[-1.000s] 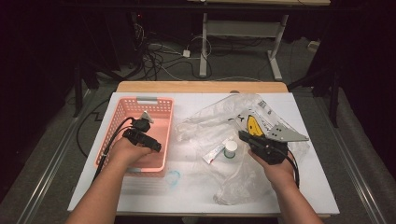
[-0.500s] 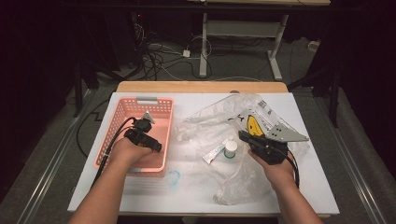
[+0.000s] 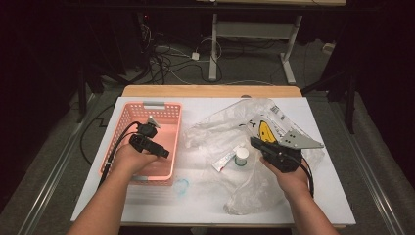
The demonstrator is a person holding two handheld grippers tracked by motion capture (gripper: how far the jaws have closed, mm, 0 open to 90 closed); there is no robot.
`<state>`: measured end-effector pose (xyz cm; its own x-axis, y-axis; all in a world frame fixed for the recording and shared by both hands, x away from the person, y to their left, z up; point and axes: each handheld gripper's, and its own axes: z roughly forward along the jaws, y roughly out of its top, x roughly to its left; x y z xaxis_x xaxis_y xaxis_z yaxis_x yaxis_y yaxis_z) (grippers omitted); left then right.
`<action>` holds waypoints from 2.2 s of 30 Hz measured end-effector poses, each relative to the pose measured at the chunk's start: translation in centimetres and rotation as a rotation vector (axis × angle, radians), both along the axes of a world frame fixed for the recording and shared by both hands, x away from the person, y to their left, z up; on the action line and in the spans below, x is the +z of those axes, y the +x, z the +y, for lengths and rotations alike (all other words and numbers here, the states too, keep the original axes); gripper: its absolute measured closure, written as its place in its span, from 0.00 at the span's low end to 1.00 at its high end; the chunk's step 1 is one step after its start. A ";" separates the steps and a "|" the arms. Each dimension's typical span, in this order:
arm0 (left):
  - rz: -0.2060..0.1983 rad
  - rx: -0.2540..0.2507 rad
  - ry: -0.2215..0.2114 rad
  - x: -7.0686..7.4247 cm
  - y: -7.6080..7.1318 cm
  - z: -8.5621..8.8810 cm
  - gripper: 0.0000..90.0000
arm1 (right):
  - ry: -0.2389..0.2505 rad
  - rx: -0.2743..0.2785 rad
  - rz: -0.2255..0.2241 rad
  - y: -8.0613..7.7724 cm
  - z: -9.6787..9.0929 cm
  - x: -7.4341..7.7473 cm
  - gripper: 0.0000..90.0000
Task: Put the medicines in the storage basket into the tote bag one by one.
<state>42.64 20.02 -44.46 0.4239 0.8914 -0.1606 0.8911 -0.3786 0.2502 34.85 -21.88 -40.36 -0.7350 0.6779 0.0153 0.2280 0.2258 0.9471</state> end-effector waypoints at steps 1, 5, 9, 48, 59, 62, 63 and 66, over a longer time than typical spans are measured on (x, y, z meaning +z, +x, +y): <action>-0.011 -0.003 -0.005 0.2 -0.2 0.1 0.07 | 0.000 0.000 0.000 0.0 0.0 0.0 1.00; -0.029 -0.005 -0.033 0.7 -0.7 0.3 0.07 | -0.002 0.001 0.000 0.0 0.1 0.0 1.00; -0.055 -0.009 -0.066 1.5 -1.4 0.7 0.07 | 0.000 0.002 -0.002 0.0 0.1 0.0 1.00; -0.405 -0.059 -0.249 4.0 -10.8 0.6 0.07 | -0.014 0.004 0.003 -0.1 0.4 -0.2 1.00; -0.453 -0.127 -0.297 5.6 -11.8 -1.9 0.07 | -0.013 0.007 -0.002 -0.1 0.4 -0.2 1.00; -0.452 -0.148 -0.311 5.7 -11.8 -3.0 0.07 | -0.013 0.005 -0.001 -0.2 0.4 -0.1 1.00; -0.452 -0.156 -0.314 5.7 -11.8 -3.3 0.07 | -0.012 0.005 -0.003 -0.2 0.3 -0.1 1.00; -0.447 -0.173 -0.319 5.6 -11.7 -4.3 0.07 | -0.010 0.005 -0.002 -0.2 0.3 -0.1 1.00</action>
<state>30.90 15.73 -38.88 0.6480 0.7395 -0.1821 0.6041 -0.3534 0.7143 34.67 -21.57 -40.43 -0.7382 0.6746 0.0072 0.2247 0.2358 0.9455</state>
